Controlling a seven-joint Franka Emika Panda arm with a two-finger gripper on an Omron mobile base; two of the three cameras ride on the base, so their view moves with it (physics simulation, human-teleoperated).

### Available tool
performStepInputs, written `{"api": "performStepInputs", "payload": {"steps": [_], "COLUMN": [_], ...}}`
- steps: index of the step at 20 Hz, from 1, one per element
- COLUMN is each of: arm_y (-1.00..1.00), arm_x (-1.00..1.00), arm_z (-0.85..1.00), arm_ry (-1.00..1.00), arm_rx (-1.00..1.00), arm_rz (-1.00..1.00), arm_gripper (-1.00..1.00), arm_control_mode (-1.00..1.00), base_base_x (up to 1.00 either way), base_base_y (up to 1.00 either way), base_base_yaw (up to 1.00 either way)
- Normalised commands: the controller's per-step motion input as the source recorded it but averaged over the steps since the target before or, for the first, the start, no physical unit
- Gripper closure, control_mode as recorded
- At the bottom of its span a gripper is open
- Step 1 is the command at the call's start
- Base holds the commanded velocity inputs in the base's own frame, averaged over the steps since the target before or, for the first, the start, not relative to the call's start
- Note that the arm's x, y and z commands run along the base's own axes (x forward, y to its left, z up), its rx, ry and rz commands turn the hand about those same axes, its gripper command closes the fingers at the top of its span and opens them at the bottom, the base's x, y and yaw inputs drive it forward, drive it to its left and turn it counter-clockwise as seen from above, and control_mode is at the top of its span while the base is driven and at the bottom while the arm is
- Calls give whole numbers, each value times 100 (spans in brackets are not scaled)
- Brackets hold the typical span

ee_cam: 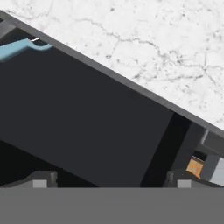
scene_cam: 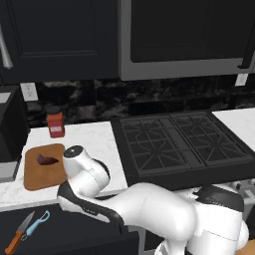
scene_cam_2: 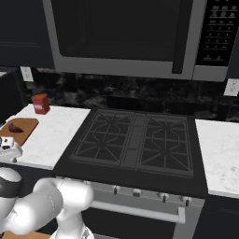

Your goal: Place the appropriate cutting tool for cutting the potato skin on the cutting board.

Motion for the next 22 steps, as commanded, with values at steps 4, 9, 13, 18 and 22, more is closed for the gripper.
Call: {"api": "performStepInputs", "payload": {"steps": [4, 9, 13, 18, 22], "arm_y": [58, 28, 15, 22, 5], "arm_x": [-15, 0, -8, -7, 21], "arm_z": [-54, -41, -48, -68, -62], "arm_ry": [0, 2, 3, 14, 14], "arm_rx": [-13, -8, -4, 0, 0], "arm_rz": [-3, -3, 0, 0, 0], "arm_gripper": [-100, -100, -100, -100, -100], "arm_control_mode": [-100, -100, -100, -100, -100], "base_base_x": [0, 0, 0, 0, 0], "base_base_y": [0, 0, 0, 0, 0], "base_base_yaw": [0, 0, 0, 0, 0]}}
